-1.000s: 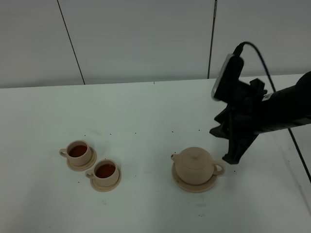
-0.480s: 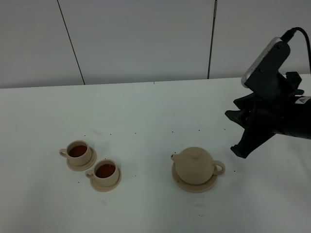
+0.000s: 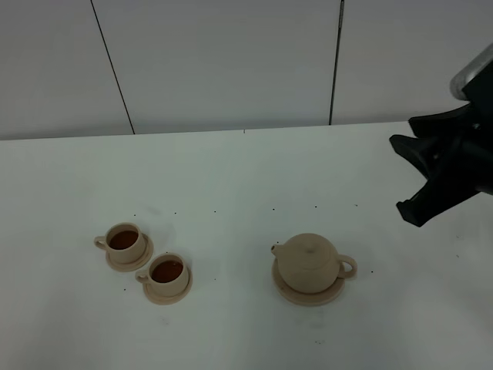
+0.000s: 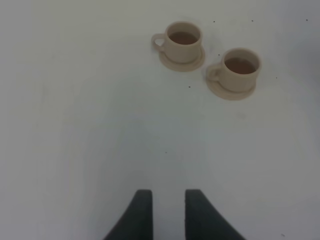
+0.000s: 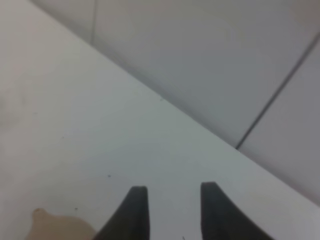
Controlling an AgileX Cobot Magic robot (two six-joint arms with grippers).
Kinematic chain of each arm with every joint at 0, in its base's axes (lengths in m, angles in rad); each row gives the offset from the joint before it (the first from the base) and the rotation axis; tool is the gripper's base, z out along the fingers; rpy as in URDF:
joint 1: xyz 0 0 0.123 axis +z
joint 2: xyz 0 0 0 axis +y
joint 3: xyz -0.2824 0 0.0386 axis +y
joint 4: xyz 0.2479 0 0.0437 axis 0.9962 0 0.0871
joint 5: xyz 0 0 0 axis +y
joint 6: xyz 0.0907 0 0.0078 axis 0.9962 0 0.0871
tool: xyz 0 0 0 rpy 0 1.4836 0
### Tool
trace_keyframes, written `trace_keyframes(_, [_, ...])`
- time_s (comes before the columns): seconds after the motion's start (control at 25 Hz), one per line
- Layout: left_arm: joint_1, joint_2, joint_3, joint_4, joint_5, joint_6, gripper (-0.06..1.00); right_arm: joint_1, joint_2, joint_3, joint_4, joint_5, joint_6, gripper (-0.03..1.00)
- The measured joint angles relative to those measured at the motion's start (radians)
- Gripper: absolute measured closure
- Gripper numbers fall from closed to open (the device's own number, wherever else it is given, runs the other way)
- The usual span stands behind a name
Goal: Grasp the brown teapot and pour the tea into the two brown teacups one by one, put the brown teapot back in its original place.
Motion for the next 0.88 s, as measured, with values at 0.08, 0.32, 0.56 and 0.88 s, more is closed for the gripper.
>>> trace_keyframes(0.08, [0.000, 0.000, 0.000, 0.000, 0.000, 0.000, 0.71, -0.038, -0.026, 0.009, -0.007, 0.024, 0.031, 0.72])
trace_keyframes(0.32, [0.000, 0.000, 0.000, 0.000, 0.000, 0.000, 0.71, -0.124, -0.131, 0.083, -0.075, 0.056, 0.127, 0.72])
trace_keyframes(0.56, [0.000, 0.000, 0.000, 0.000, 0.000, 0.000, 0.71, -0.241, -0.271, 0.121, -0.187, 0.131, 0.250, 0.64])
trace_keyframes(0.88, [0.000, 0.000, 0.000, 0.000, 0.000, 0.000, 0.71, -0.387, -0.401, 0.121, -0.417, 0.265, 0.535, 0.51])
